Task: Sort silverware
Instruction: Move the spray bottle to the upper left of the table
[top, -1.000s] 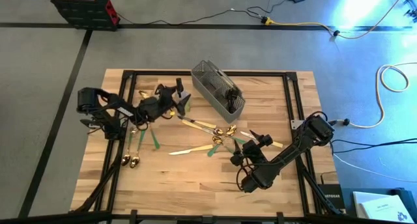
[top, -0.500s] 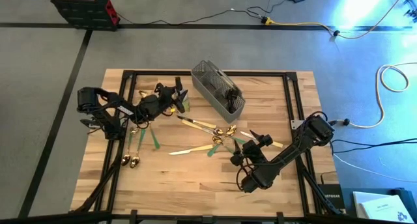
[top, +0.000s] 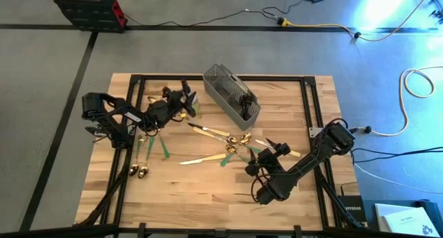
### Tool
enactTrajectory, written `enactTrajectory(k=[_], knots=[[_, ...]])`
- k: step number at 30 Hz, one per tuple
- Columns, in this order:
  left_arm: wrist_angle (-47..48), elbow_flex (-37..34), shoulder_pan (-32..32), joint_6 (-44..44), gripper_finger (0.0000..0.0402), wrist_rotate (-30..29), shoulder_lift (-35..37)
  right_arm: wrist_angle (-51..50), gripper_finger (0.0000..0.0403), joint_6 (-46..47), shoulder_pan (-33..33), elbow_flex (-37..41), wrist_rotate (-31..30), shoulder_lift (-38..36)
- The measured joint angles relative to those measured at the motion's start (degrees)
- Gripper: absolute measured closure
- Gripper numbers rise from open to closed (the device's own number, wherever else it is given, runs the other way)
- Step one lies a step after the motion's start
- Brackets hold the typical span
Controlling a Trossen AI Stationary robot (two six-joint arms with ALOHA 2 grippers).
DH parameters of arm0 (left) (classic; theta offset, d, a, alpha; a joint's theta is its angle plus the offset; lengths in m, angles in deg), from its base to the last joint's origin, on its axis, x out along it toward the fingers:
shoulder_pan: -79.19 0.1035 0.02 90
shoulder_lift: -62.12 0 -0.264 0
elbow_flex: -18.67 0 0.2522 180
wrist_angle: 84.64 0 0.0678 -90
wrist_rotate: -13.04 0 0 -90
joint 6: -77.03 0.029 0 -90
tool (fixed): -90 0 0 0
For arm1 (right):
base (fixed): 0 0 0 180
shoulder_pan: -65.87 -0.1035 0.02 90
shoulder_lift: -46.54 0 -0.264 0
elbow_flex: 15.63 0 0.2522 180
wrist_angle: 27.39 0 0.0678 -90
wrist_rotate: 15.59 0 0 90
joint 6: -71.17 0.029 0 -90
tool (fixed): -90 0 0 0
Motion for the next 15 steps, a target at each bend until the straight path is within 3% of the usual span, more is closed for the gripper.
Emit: enactTrajectory(k=[15], knots=[[1.5, 0.0, 8.4, 6.0, 0.0255, -8.2, 0.5, 0.0, 0.0045, 0.0, 0.0, 0.0, 0.0, 0.0]])
